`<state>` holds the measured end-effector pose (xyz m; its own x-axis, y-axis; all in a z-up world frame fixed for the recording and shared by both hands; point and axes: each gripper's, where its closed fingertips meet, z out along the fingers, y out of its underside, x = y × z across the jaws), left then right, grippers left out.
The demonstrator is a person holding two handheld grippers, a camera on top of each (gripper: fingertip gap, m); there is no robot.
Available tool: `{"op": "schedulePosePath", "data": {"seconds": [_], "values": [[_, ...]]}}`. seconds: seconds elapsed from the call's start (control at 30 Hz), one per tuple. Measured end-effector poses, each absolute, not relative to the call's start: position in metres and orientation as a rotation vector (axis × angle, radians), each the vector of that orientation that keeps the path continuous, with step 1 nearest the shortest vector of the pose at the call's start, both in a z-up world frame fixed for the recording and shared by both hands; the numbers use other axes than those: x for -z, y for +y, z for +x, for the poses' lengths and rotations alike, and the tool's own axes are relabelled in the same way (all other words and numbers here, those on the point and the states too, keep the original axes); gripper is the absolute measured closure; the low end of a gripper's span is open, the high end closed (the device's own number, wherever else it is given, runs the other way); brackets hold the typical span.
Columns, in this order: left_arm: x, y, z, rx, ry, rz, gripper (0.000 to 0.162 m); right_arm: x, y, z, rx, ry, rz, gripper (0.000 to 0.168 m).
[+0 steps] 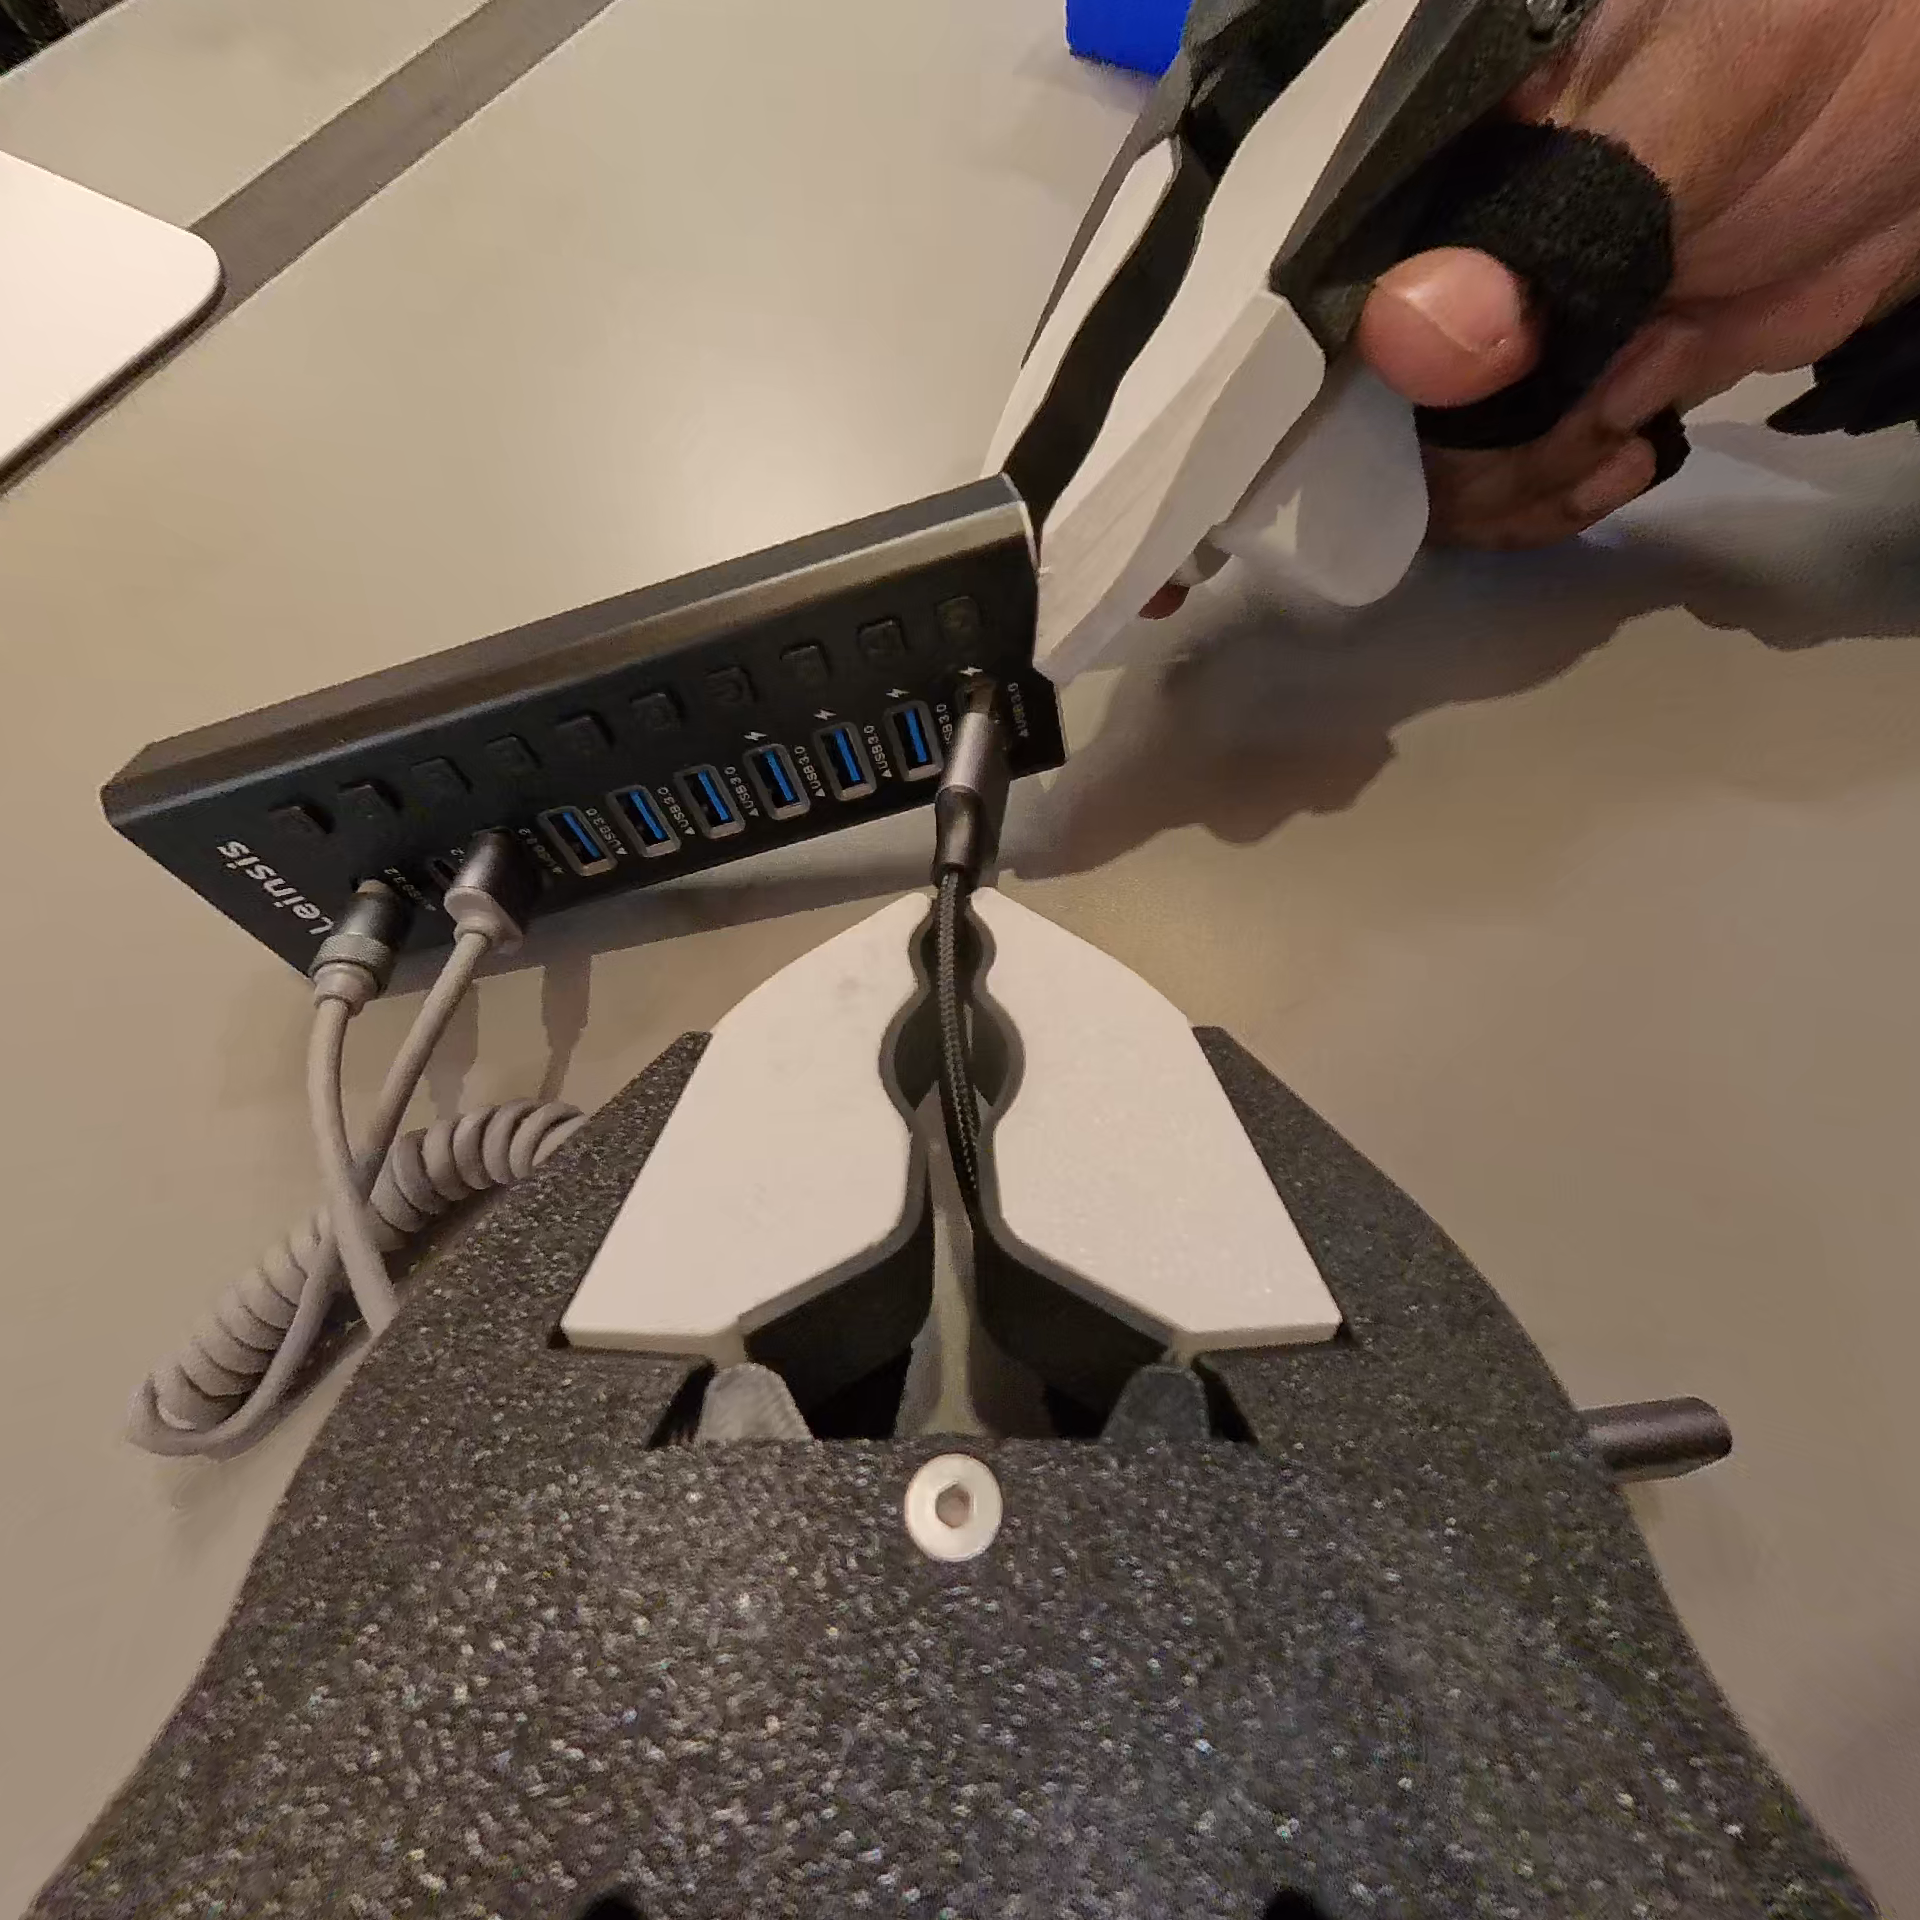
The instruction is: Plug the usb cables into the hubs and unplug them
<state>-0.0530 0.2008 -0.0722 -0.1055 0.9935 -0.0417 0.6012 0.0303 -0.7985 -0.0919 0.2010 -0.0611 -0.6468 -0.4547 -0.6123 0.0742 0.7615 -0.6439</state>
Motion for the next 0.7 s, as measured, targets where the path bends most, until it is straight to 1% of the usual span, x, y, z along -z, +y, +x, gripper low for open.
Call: {"op": "schedulePosePath", "data": {"seconds": [0.3,0.57,0.7], "values": [[0.0653,0.2027,-0.0540,-1.067,-1.757,-1.719,0.162,0.0604,0.1951,-0.0893,0.888,2.184,-0.254,0.141],[0.0664,0.2022,-0.0514,-0.981,-1.772,-1.647,0.162,0.0622,0.1929,-0.0866,0.938,2.205,-0.311,0.142],[0.0679,0.2025,-0.0513,-0.981,-1.770,-1.661,0.162,0.0635,0.1937,-0.0854,0.936,2.219,-0.327,0.138]]}}
